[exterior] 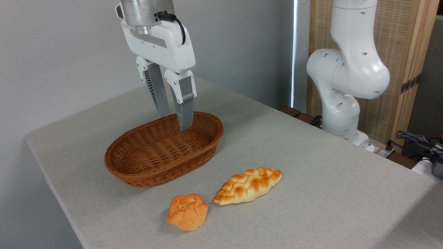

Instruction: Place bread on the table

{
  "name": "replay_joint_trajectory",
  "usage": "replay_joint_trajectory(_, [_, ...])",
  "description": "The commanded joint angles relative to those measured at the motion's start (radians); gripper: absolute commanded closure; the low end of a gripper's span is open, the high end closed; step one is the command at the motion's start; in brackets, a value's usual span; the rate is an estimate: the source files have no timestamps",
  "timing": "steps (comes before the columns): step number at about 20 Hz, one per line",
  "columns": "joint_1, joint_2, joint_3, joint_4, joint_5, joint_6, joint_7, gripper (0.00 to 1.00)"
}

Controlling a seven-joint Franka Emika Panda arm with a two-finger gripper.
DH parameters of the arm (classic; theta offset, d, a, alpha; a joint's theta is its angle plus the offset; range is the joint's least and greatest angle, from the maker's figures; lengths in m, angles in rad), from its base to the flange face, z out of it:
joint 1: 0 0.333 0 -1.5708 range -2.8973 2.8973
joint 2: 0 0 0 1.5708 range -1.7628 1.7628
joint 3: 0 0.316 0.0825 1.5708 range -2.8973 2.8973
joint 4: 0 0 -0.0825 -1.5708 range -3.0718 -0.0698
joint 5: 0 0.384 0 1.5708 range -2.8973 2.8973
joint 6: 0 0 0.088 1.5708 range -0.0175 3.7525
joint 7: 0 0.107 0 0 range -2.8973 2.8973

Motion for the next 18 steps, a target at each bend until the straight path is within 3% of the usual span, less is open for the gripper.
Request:
replay_joint_trajectory(1, [0.01,-0.037,0.004,-0.042,-0.017,0.025,0.021,0.0])
replay_joint_trajectory(8, [-0.004,-0.042,0.05,-0.044,-0.019,0.022,0.023,0.0])
replay_joint_trajectory(18, [-0.004,-0.04,0.052,-0.044,-0.017,0.019,0.026,0.0])
